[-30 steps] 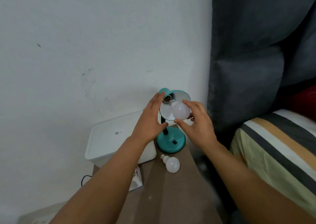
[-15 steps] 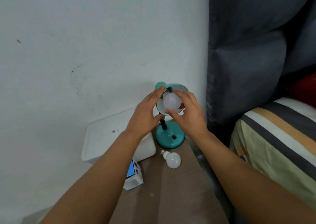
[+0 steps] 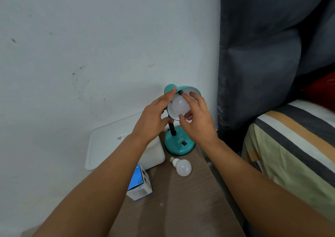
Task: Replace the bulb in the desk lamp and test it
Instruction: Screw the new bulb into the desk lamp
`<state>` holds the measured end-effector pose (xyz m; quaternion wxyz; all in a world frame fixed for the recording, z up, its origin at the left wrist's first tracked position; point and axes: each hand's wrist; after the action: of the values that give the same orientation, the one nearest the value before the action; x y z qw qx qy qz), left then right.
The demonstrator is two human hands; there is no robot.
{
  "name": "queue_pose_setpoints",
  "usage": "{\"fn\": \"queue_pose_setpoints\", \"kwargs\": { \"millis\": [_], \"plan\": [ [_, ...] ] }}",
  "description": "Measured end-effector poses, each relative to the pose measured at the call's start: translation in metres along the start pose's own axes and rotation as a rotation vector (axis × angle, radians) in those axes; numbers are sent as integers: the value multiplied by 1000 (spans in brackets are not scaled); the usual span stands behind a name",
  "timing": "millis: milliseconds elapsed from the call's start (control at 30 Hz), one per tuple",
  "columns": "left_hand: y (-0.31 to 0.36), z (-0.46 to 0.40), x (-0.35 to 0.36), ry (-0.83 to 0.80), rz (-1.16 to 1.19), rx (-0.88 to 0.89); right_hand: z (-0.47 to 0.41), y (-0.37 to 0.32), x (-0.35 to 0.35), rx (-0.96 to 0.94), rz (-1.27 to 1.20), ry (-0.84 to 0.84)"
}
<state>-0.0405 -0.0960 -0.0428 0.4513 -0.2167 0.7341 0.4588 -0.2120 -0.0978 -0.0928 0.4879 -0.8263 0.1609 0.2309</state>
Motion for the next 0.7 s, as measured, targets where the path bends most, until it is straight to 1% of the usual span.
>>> {"fn": "queue_pose_setpoints", "kwargs": {
  "millis": [200,333,400,467,533,700],
  "plan": [
    [-4,0,-1,4,-4,5,-2,-1,-1,30,-53,49],
    [-6,0,-1,9,14,5,-1,-1,-1,-30,-30,20],
    [-6,0,0,8,13,6,-1,-1,0,12,-37,24],
    [-6,0,0,9,20,-1,-3,-2,0,89,-96,40],
    [-6,0,-1,14,32,-10,-3,-3,1,125,-144,41],
    [-7,0,-2,15,15,4,1,0,3,20,-136,-11]
  ]
}}
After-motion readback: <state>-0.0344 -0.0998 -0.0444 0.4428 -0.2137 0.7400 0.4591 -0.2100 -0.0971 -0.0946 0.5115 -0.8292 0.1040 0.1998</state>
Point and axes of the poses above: each hand's wrist, its own z-axis away from the middle knuckle, its own x-axis out of the palm, y = z × x, and after that the axes turned 15 degrees about -y, right-handed
